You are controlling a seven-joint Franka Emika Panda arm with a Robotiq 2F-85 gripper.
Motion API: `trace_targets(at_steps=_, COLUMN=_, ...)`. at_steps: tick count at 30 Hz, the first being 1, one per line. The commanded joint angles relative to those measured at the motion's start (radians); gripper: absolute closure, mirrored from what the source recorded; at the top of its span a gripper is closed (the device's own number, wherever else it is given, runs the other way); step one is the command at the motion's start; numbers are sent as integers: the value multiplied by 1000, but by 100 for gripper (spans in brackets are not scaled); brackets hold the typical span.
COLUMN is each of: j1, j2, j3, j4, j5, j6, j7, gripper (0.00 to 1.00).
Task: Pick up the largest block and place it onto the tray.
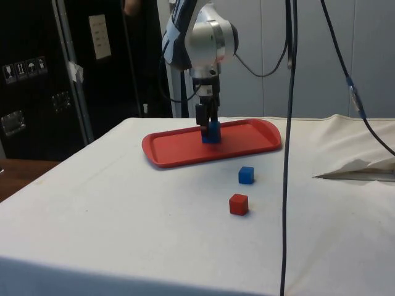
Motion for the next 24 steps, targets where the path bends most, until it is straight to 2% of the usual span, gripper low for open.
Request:
trace_targets(at_steps=1, j1=-3, j2=0, j3=3, j4=1, j5=1, j6=-1, j7=-3, gripper=0)
trace_targets(at_steps=4, j1=-1, j2=-2, j3=0, j4=0, j5=0, j6=-2, j7=-2, gripper=0)
trace_targets(at_steps=5, j1=7, j2=-12, j3=-12, j4=-4, j5=-6, j6=-7, j7=0, gripper=0)
trace_targets(at_steps=11, j1=35, j2=-41, j3=-53, j4=-15, j5=-17, j6=-26, j7=5, gripper=0)
trace_targets(at_steps=12, j1=23, j2=-31, j3=-39, j4=-5, j5=-6, j6=-21, j7=0, gripper=0)
trace_targets(at_steps=13, j1=39, j2=-48, j3=-60, j4=-17, j5=-21, j6=-29, j7=6, gripper=0)
trace_targets(at_steps=14, j1=46, j2=-60, j3=-70, j4=-21, j5=-27, j6=-33, j7=7, gripper=0)
trace_targets(at_steps=19, j1=64, j2=-93, j3=-99, j4=-28, j5=-46, j6=-47, j7=13, gripper=0)
trace_targets(at_steps=20, j1=71, j2=-104, j3=-109, j4=-30, j5=-51, j6=-52, j7=13, gripper=0)
trace_targets(at_steps=21, j1=56, j2=-95, j3=-91, j4=-22, j5=-34, j6=-44, j7=3, gripper=0)
trace_targets(at_steps=22, j1=71, j2=-104, j3=-109, j4=-30, j5=-51, j6=-52, j7=13, gripper=0)
trace_targets(at_steps=24, j1=82, j2=-121, j3=-127, j4=-31, j5=-61, j6=-61, j7=16, gripper=0)
